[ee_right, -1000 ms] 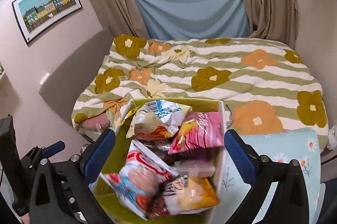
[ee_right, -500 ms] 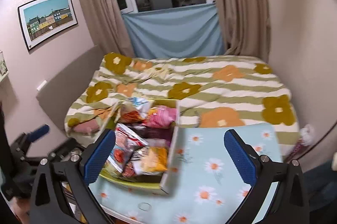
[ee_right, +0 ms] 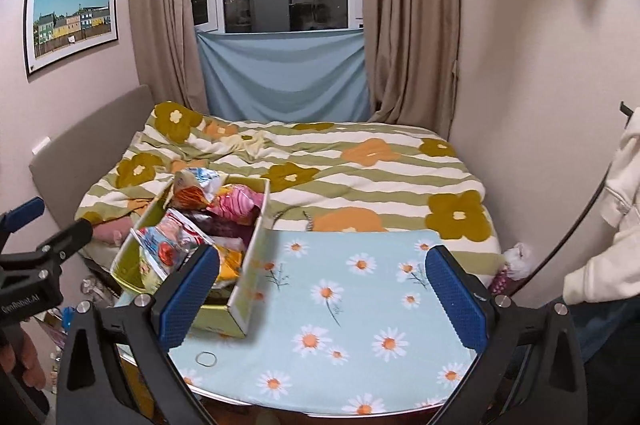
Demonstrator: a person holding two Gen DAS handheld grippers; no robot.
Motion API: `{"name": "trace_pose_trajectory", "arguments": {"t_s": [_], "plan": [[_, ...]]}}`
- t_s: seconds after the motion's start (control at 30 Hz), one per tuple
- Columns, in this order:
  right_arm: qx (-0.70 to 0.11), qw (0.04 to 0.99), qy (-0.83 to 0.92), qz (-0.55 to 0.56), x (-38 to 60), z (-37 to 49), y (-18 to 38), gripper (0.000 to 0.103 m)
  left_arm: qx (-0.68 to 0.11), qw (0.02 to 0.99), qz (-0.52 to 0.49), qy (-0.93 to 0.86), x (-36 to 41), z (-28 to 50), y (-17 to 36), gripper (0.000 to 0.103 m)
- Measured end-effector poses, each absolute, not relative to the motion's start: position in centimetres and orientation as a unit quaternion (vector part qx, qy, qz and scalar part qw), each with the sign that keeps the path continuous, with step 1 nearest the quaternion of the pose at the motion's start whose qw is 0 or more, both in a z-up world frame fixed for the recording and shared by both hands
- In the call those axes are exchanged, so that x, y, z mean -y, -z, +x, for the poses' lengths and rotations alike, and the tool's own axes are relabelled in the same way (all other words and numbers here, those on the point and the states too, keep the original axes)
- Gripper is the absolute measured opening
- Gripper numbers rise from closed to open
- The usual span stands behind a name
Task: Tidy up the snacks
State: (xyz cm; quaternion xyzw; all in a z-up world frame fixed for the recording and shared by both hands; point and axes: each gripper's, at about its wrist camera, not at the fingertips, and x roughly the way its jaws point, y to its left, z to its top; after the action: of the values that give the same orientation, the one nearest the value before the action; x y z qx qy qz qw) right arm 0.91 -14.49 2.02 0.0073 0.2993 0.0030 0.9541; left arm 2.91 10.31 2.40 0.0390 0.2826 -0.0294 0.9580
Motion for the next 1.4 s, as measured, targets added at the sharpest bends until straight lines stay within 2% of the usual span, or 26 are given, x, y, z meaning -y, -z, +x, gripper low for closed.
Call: {"name": "trace_pose_trajectory", "arguments": {"t_s": [1.4], "plan": [[-0.308,0.951,0.016,0.035,15.5,-0.1,-1.5,0.103,-0.282,0.957,0.047,0.037,-9.0,2.1,-2.4,0.103]]}}
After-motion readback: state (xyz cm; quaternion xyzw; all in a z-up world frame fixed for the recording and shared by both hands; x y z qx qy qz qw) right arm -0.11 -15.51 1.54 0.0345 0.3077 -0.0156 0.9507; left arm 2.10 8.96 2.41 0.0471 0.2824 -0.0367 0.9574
